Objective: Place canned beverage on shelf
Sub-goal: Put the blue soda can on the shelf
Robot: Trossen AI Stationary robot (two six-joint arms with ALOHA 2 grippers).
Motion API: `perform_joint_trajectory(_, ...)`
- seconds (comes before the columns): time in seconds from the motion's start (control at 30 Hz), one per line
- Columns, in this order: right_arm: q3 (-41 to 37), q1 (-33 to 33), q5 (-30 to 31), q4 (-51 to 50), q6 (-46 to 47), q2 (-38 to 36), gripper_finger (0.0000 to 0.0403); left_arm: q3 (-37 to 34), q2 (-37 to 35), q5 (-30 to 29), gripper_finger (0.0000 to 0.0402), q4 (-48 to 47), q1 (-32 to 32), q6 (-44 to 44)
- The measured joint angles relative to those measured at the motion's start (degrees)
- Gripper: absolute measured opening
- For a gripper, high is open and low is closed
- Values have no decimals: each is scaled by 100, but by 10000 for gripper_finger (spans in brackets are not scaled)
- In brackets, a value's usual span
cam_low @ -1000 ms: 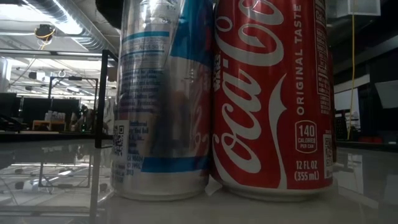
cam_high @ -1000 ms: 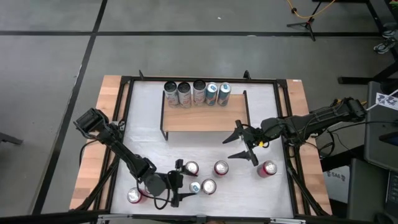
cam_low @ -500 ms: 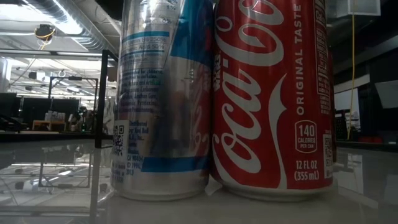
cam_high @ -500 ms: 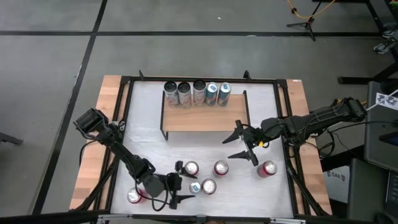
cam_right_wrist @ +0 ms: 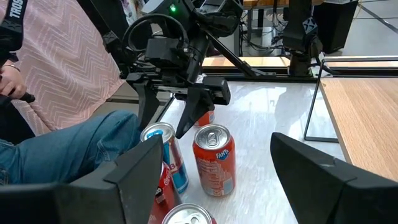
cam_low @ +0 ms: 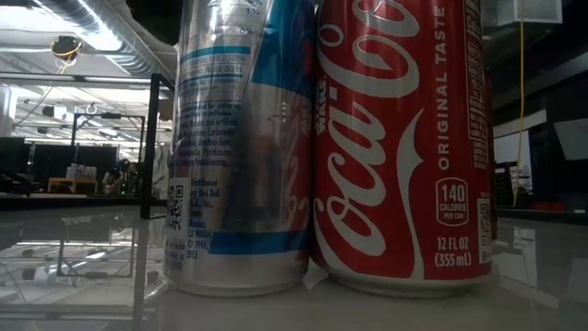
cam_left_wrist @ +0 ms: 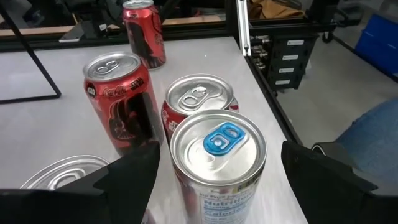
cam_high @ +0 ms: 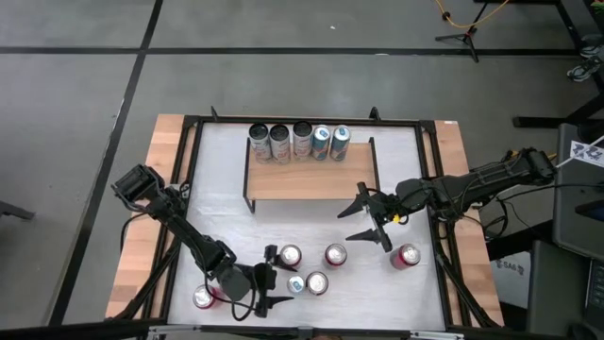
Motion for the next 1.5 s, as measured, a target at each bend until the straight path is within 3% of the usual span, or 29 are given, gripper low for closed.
perform_joint_trajectory(0.87,0,-1,149,2,-1,0,287,-2,271,220,326,495,186,175)
perform_joint_trajectory(1.07,0,-1,150,0,0,0,287,-2,271,566,295,504,286,135)
perform_joint_trajectory(1.5,0,-1,149,2,0,0,287,-4,110,527,236,592,321,133)
